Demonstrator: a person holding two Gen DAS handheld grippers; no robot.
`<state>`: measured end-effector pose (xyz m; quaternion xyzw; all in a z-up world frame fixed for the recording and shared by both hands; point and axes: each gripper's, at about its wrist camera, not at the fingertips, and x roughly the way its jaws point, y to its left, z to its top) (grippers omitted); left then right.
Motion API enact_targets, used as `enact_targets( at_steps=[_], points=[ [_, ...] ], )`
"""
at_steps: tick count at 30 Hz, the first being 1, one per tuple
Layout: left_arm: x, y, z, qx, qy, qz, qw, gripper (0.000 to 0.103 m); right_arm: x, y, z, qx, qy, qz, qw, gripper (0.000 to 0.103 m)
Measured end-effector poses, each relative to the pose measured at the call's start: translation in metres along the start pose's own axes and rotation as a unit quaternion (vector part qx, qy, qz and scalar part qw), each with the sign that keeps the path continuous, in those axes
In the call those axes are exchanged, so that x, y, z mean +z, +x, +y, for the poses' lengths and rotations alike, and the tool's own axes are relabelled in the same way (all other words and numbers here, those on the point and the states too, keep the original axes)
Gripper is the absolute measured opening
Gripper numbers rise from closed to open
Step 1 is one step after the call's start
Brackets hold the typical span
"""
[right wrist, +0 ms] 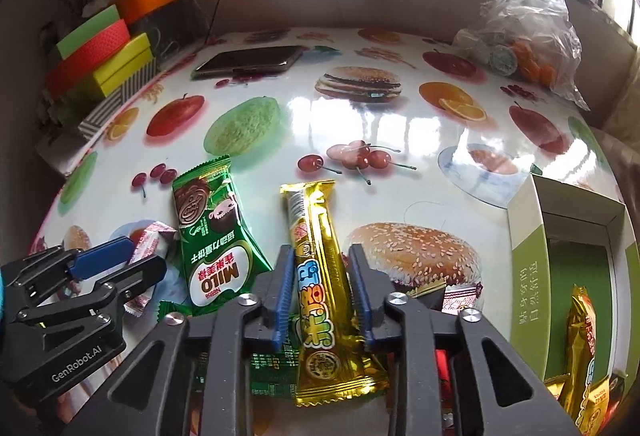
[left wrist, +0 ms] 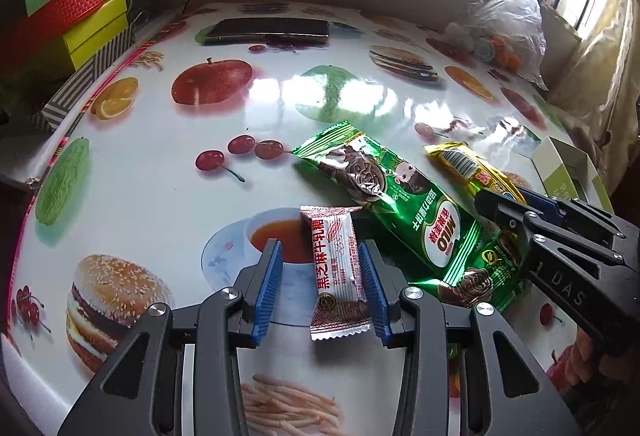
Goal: Organize snacks
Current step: 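Grasp a gold bar with the right gripper while the left grasps a white-red wafer packet, then carry the gold bar with the right gripper while the left carries the wafer packet to the box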
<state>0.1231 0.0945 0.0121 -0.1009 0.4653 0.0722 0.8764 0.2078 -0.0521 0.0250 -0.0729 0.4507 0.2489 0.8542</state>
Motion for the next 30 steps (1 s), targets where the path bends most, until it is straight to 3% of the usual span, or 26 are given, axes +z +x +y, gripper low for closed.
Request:
enact_targets(
  at_steps=[3, 6, 11, 30],
  points=[
    [0.0, 0.0, 0.0, 0.003, -0.002, -0.001, 1.0, 0.04, -0.001, -0.001, 0.0, 0.0, 0.002, -0.002, 1.0, 0.022],
    [0.0, 0.0, 0.001, 0.014, -0.001, -0.002, 0.9999, 0.028, -0.001, -0.002, -0.001, -0.001, 0.006, -0.004, 1.0, 0.022],
    [0.0, -0.001, 0.004, 0.018, -0.001, -0.002, 0.9998, 0.022, -0.002, -0.004, -0.001, 0.002, 0.01, -0.007, 1.0, 0.022],
    [-0.003, -0.012, 0.005, 0.016, -0.006, -0.016, 0.9997, 0.021, -0.003, -0.011, -0.001, 0.002, 0.017, -0.016, 1.0, 0.022]
  ],
)
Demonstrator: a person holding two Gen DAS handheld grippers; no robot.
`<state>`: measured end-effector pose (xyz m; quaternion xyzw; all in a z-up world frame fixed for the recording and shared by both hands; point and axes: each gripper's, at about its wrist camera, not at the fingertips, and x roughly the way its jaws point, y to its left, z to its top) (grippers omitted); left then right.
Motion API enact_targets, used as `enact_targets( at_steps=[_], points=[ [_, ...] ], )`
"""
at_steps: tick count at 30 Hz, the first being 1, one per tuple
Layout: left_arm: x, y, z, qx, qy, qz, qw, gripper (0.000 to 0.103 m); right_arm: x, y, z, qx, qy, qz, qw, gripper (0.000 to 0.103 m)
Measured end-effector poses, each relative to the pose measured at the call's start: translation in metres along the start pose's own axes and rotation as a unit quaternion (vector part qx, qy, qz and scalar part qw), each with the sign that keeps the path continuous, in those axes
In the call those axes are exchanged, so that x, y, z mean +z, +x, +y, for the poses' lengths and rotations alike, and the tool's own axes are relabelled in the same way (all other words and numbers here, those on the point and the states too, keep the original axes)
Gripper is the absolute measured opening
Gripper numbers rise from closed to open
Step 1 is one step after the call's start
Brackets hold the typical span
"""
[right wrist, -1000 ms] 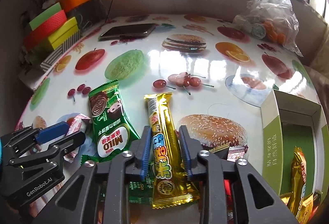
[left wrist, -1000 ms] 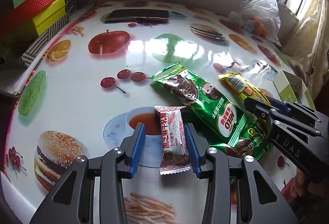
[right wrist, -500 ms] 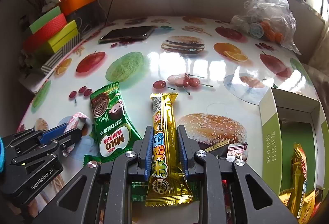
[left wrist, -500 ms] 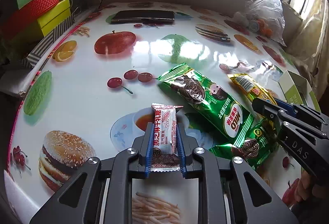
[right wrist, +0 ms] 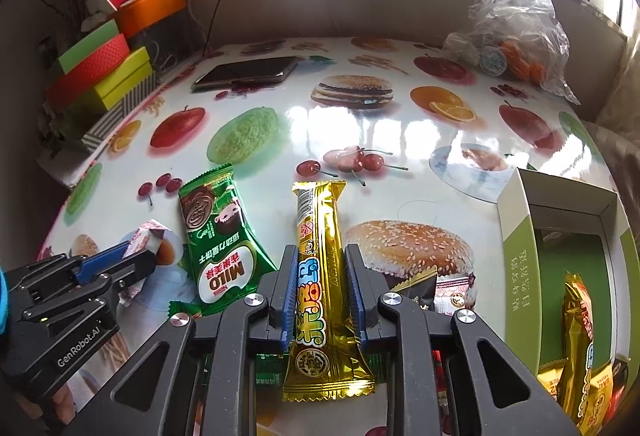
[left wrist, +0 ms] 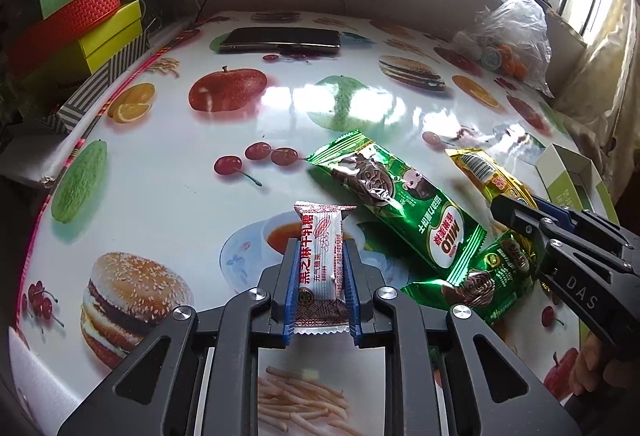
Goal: Organize snacks
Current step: 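Carry the gold bar with the right gripper while the left carries the wafer packet to the box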
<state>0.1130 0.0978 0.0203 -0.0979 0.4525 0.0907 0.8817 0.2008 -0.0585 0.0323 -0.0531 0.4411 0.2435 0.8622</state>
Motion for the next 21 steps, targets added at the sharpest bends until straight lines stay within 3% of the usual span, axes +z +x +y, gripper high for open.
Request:
enact_targets(
  at_steps=[21],
  points=[
    [-0.001, -0.036, -0.012, -0.016, 0.016, -0.032, 0.9992, 0.021, -0.01, -0.04, 0.004, 0.009, 0.02, -0.033, 0.999, 0.022]
  ],
)
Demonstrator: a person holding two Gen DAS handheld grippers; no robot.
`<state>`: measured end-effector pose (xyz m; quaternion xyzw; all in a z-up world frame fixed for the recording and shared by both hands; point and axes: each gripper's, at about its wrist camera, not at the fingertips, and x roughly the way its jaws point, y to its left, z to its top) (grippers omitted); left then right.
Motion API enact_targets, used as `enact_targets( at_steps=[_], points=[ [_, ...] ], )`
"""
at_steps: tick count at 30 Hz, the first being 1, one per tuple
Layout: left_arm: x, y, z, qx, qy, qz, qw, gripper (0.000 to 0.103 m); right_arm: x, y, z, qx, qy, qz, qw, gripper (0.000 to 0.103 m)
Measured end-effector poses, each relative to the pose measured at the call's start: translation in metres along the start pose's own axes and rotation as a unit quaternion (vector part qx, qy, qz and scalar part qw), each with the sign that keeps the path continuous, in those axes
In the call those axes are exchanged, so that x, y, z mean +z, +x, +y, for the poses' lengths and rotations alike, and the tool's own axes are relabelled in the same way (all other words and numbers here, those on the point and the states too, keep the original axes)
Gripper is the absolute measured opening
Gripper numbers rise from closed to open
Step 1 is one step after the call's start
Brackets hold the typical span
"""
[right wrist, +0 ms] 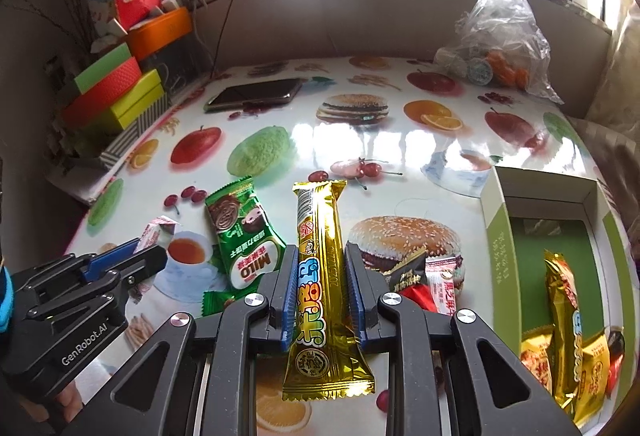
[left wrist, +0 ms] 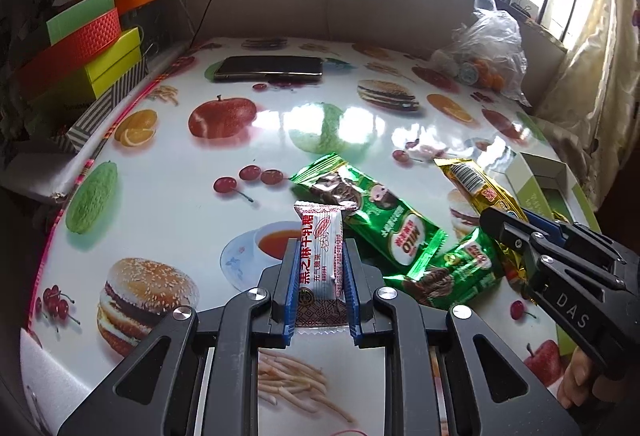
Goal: Organize snacks
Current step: 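Carry the gold bar with the right gripper while the left carries the wafer packet to the box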
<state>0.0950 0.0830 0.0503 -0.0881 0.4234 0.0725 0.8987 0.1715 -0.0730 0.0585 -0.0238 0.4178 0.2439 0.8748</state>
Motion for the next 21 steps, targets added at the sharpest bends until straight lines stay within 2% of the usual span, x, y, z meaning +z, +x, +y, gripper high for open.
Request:
enact_targets(
  at_steps=[21],
  points=[
    [0.003, -0.035, -0.06, -0.06, 0.061, -0.023, 0.9961, 0.021, -0.019, -0.075, -0.031, -0.034, 0.056, -0.051, 0.997, 0.022]
  ],
)
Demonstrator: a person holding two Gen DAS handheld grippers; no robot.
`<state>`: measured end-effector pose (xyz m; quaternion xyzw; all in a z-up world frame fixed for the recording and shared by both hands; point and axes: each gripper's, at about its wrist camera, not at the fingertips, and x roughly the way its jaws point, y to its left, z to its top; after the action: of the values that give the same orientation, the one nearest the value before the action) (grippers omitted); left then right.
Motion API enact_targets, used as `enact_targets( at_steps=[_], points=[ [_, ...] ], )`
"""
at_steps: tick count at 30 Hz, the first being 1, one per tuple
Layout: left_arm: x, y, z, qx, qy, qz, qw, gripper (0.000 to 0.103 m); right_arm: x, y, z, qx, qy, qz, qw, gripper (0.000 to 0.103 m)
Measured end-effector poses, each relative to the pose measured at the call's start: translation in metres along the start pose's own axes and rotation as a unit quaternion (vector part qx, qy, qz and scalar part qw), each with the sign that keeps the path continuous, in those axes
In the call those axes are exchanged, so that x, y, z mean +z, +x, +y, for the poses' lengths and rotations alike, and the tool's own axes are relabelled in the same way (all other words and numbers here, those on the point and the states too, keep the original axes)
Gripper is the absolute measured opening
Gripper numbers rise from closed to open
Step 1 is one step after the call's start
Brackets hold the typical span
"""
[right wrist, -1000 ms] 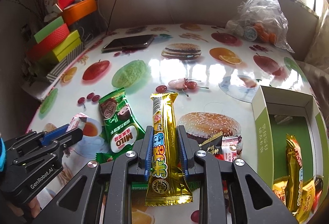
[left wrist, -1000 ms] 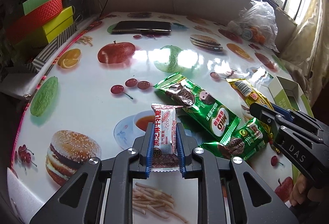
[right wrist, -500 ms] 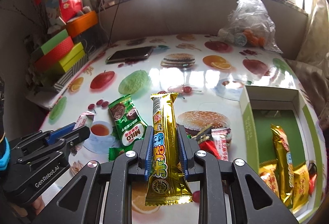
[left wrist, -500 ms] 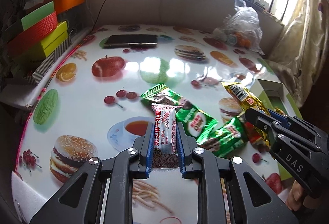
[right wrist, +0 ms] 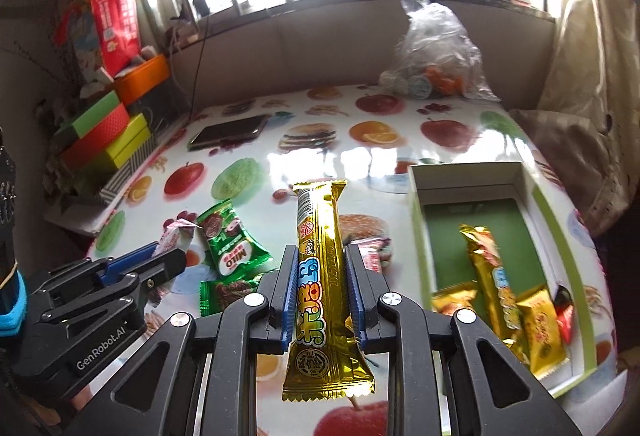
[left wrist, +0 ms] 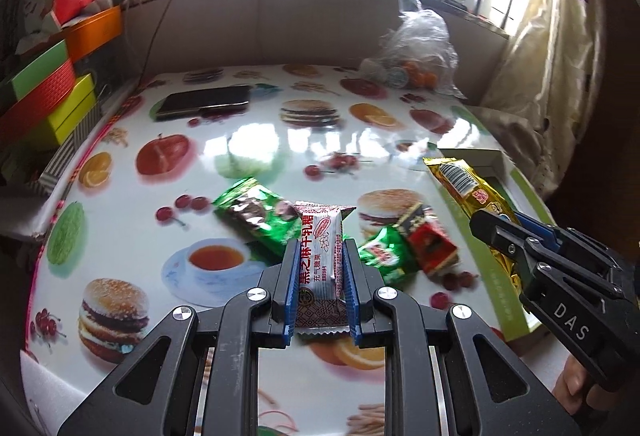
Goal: Organize snacks
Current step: 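Carry the gold bar with the right gripper while the left carries the wafer packet to the box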
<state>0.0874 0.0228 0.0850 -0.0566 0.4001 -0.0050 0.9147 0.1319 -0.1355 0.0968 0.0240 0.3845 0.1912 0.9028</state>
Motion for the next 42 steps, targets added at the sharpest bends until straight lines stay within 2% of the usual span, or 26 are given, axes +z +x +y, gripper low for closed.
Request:
enact_targets(
  at_steps=[23, 28, 42],
  points=[
    [0.019, -0.007, -0.072, -0.063, 0.063, -0.01, 0.996, 0.021, -0.007, -0.055, -0.051, -0.055, 0.048, -0.035, 0.997, 0.022],
    [0.026, -0.001, -0.087, -0.086, 0.071, -0.001, 0.9937, 0.021, -0.01, -0.063, -0.067, -0.069, 0.063, -0.039, 0.995, 0.022],
    [0.041, 0.03, -0.133, -0.119, 0.098, 0.024, 0.9878, 0.021, -0.018, -0.067, -0.111, -0.111, 0.096, -0.031, 0.989, 0.022]
  ],
)
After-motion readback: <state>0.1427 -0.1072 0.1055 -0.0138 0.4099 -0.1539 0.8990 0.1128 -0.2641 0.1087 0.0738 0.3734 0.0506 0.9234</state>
